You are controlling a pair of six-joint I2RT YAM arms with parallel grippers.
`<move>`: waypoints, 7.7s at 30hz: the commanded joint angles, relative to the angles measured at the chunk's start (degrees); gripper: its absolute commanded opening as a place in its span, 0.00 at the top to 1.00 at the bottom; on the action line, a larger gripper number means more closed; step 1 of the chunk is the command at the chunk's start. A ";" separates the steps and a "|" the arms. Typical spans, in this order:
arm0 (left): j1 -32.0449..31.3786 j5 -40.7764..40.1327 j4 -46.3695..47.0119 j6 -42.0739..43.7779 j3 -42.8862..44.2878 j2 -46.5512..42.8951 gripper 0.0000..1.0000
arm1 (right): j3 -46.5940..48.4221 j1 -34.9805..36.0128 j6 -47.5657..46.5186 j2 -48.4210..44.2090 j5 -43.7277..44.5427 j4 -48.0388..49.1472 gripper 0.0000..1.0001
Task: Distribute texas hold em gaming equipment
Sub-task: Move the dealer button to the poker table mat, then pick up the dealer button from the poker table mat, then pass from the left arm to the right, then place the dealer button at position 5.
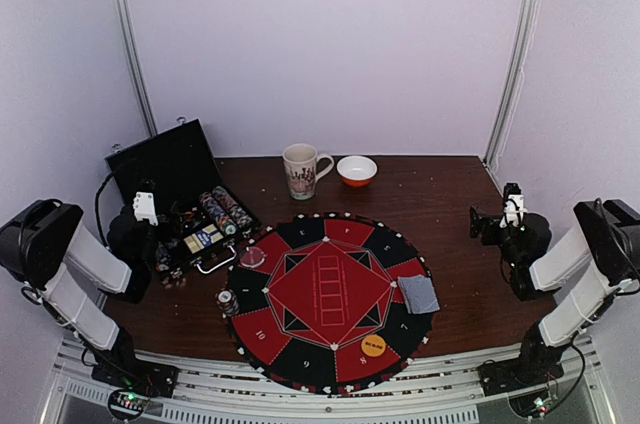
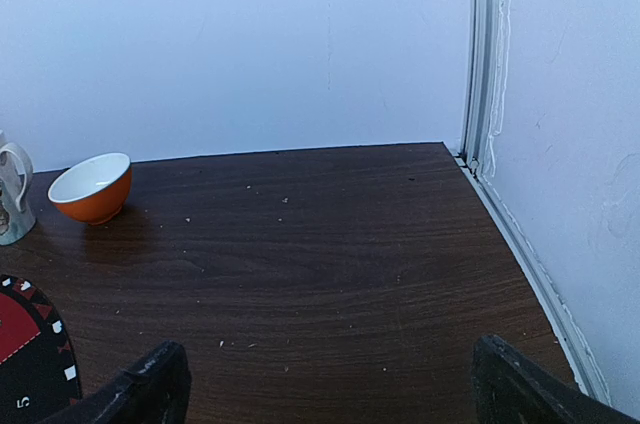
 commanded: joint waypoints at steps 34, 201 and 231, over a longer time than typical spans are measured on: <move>-29.25 8.95 -109.76 -11.60 62.97 4.33 0.02 | 41.03 7.59 11.72 -12.89 -14.48 -51.23 0.00; -37.33 14.22 -93.12 2.15 56.13 4.09 0.02 | 55.54 15.98 18.37 22.54 -37.66 -78.87 1.00; -37.34 14.13 -95.42 1.52 56.80 3.65 0.02 | 61.73 18.79 11.08 26.27 -29.35 -96.92 0.72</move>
